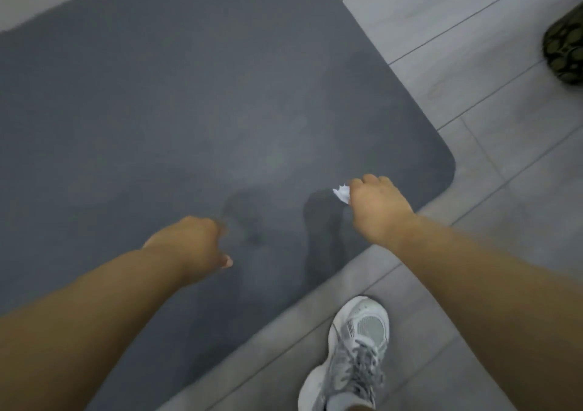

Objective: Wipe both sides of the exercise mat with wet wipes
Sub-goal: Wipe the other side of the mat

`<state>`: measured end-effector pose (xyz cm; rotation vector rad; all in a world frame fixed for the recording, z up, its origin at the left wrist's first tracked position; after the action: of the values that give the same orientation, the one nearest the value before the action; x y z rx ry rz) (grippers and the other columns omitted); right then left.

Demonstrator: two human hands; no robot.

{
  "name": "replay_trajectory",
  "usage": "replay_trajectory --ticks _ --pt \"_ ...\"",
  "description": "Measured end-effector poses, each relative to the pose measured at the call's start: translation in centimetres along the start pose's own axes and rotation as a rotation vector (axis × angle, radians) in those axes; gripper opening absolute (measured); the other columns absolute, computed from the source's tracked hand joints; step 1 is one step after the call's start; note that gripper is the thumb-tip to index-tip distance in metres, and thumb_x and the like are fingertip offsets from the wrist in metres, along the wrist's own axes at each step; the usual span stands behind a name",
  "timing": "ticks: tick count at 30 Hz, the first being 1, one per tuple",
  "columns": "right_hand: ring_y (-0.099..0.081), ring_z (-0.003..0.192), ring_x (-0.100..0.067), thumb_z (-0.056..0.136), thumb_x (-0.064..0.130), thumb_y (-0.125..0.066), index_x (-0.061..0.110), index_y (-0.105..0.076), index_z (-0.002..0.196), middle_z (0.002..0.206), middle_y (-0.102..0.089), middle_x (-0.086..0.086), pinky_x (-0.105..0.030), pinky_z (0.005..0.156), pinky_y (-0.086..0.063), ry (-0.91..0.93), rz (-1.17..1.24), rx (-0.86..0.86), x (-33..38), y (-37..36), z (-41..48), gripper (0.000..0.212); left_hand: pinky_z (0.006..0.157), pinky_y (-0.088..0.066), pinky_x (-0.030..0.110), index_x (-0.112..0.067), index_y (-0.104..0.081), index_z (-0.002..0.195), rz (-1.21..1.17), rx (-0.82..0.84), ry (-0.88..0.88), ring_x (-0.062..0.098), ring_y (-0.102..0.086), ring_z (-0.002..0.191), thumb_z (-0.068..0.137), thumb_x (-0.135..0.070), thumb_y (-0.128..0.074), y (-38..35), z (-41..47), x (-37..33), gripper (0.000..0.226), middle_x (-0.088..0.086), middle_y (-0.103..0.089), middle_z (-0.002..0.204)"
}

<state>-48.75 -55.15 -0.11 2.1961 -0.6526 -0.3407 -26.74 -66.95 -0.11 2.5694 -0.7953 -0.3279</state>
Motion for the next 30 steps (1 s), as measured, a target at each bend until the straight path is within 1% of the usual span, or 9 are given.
replay_trajectory --ticks 6,8,10,12,15,18,21,24,30 --pt "-0.049 0.105 -0.036 0.086 -0.001 -0.044 0.007 -0.048 0.127 0.121 -0.040 -0.016 -0.038 0.092 -0.044 0.034 0.093 0.070 -0.3 10.7 -8.9 0.041 0.103 -0.039 0.034 -0.019 -0.038 0.142 -0.084 0.011 0.037 0.025 -0.045 0.127 0.088 -0.046 -0.059 5.4 -12.7 -0.9 0.064 0.006 -0.045 0.142" --pt "-0.052 0.090 -0.032 0.085 -0.003 -0.044 0.005 -0.050 0.122 0.110 -0.038 -0.015 -0.037 0.085 -0.047 0.045 0.121 0.088 -1.0 14.7 -11.3 0.038 0.102 -0.040 0.034 -0.020 -0.042 0.139 -0.141 -0.012 0.045 0.024 -0.047 0.125 0.087 -0.047 -0.059 8.0 -17.4 -1.5 0.061 0.005 -0.048 0.139" --pt "-0.044 0.069 -0.024 0.086 -0.003 -0.043 0.007 -0.052 0.118 0.099 -0.031 -0.010 -0.033 0.078 -0.046 0.059 0.138 0.083 -1.6 18.9 -13.8 0.034 0.101 -0.040 0.034 -0.019 -0.045 0.138 -0.239 -0.025 0.078 0.024 -0.049 0.123 0.087 -0.046 -0.060 10.3 -22.6 -1.8 0.060 0.005 -0.050 0.137" --pt "-0.039 0.062 -0.022 0.090 0.000 -0.044 0.011 -0.054 0.117 0.098 -0.029 -0.008 -0.031 0.073 -0.044 0.084 0.156 0.068 -1.6 23.0 -16.2 0.031 0.100 -0.040 0.033 -0.018 -0.046 0.136 -0.321 -0.023 0.109 0.023 -0.051 0.120 0.085 -0.047 -0.062 11.7 -27.6 -2.1 0.061 0.005 -0.052 0.135" --pt "-0.046 0.068 -0.027 0.092 0.004 -0.044 0.013 -0.055 0.111 0.095 -0.035 -0.007 -0.029 0.067 -0.037 0.137 0.152 0.042 -0.7 28.1 -19.8 0.024 0.101 -0.038 0.032 -0.017 -0.049 0.134 -0.383 -0.013 0.103 0.022 -0.049 0.122 0.084 -0.047 -0.062 13.2 -33.9 -3.0 0.060 0.004 -0.053 0.133" --pt "-0.045 0.075 -0.027 0.090 0.004 -0.047 0.017 -0.049 0.087 0.087 -0.042 -0.008 -0.028 0.066 -0.036 0.146 0.151 0.049 0.3 31.1 -23.2 0.013 0.101 -0.037 0.030 -0.018 -0.048 0.135 -0.443 -0.047 0.095 0.021 -0.049 0.123 0.086 -0.044 -0.062 15.0 -38.8 -3.3 0.057 0.003 -0.053 0.134" --pt "-0.046 0.073 -0.029 0.090 0.006 -0.048 0.016 -0.042 0.075 0.083 -0.045 -0.010 -0.030 0.069 -0.044 0.106 0.168 0.068 0.9 32.8 -26.4 0.019 0.101 -0.037 0.030 -0.017 -0.047 0.135 -0.452 -0.058 0.092 0.021 -0.049 0.122 0.087 -0.044 -0.061 15.9 -42.3 -2.5 0.057 0.003 -0.052 0.134" --pt "-0.045 0.071 -0.029 0.089 0.005 -0.046 0.019 -0.034 0.061 0.074 -0.040 -0.005 -0.029 0.066 -0.042 0.101 0.173 0.059 1.3 34.2 -30.2 0.034 0.103 -0.038 0.033 -0.019 -0.048 0.135 -0.456 -0.063 0.092 0.022 -0.048 0.123 0.084 -0.047 -0.063 16.7 -45.1 -1.9 0.060 0.003 -0.052 0.135" --pt "-0.046 0.072 -0.026 0.091 0.008 -0.043 0.023 -0.038 0.064 0.081 -0.045 -0.006 -0.027 0.062 -0.034 0.150 0.183 0.079 1.2 37.8 -35.5 0.031 0.106 -0.036 0.035 -0.021 -0.045 0.137 -0.437 -0.097 0.081 0.021 -0.045 0.126 0.084 -0.047 -0.063 19.3 -49.8 -1.8 0.062 0.001 -0.049 0.137"
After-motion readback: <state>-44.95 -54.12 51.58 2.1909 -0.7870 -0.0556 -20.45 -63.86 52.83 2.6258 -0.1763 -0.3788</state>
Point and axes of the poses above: each hand's wrist, its own z-axis towards the middle knuckle, its own y-axis out of the back of the hand, x = y × z, the point moved 9 cm from there along z, towards the middle knuckle
